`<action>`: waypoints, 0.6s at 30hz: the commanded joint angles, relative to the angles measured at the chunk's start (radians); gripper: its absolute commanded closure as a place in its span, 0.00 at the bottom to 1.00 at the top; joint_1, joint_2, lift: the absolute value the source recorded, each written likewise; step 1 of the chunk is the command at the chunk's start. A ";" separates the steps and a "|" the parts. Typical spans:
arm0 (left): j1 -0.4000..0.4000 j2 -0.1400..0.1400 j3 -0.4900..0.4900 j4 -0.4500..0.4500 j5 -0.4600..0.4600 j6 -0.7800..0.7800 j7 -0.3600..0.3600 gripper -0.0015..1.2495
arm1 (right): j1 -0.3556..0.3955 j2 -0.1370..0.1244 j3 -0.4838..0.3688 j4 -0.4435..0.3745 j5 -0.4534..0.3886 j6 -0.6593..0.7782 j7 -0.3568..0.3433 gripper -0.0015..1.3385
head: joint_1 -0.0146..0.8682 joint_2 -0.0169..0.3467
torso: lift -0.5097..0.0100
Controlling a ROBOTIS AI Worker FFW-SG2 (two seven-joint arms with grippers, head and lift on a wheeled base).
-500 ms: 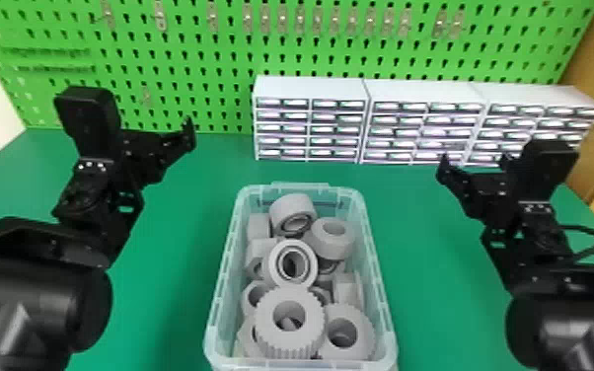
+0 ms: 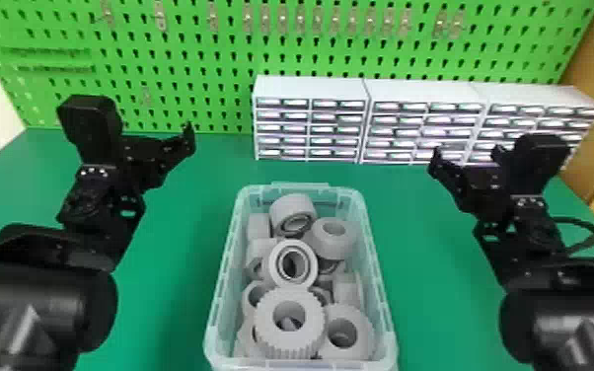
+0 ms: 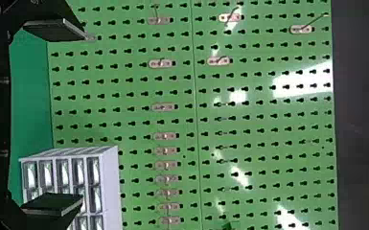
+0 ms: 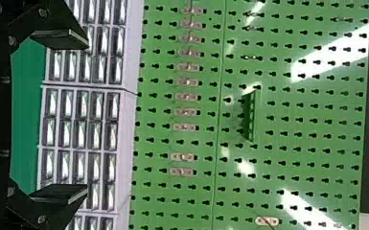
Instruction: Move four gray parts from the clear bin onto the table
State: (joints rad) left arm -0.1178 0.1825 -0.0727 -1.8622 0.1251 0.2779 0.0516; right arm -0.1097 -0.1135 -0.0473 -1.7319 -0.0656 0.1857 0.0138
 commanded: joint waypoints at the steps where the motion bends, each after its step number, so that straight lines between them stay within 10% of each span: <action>1: -0.005 -0.001 0.005 0.000 -0.010 -0.009 0.001 0.08 | -0.004 0.002 0.007 0.000 -0.011 0.000 0.000 0.17 | 0.79 0.12 | 0.89; 18: -0.014 -0.003 0.004 0.000 -0.019 -0.013 0.001 0.08 | -0.010 0.000 0.017 0.000 -0.023 0.006 0.000 0.17 | 0.79 0.12 | 0.89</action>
State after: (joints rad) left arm -0.1318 0.1794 -0.0717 -1.8619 0.1088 0.2653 0.0520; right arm -0.1146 -0.1106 -0.0408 -1.7319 -0.0869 0.1857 0.0138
